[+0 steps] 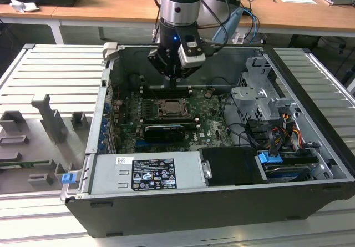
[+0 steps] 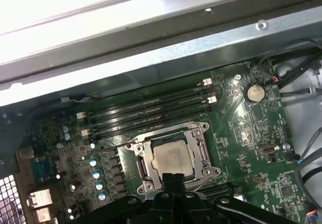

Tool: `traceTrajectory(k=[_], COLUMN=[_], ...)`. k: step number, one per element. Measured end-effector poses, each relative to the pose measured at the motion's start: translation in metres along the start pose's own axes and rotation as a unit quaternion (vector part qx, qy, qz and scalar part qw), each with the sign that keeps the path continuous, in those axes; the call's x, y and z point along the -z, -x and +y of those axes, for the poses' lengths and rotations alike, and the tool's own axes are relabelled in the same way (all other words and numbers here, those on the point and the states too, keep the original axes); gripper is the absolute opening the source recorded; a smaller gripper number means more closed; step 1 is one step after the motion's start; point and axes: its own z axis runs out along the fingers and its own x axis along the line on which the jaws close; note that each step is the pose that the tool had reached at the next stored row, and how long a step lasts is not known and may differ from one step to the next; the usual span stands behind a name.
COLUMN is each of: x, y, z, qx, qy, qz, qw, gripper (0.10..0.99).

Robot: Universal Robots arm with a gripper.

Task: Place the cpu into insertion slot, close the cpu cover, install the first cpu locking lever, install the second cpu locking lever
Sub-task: 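Install the first cpu locking lever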

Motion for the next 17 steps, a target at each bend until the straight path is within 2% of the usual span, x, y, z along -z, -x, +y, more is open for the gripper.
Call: traceTrajectory(k=[3, 9, 11, 17], x=[0.0000, -0.0001, -0.0002, -0.0001], y=[0.0000, 0.0000, 0.0001, 0.0000], z=[0.0000, 0.0000, 0.0000, -0.0001], qx=[0.031, 0.076, 0.092, 0.140], qy=[-0.0005, -0.0007, -0.0007, -0.0013], qz=[0.0003, -0.0011, -0.0020, -0.0022], qw=[0.9995, 0.9971, 0.9957, 0.9902], gripper=[0.106, 0.106, 0.106, 0.106])
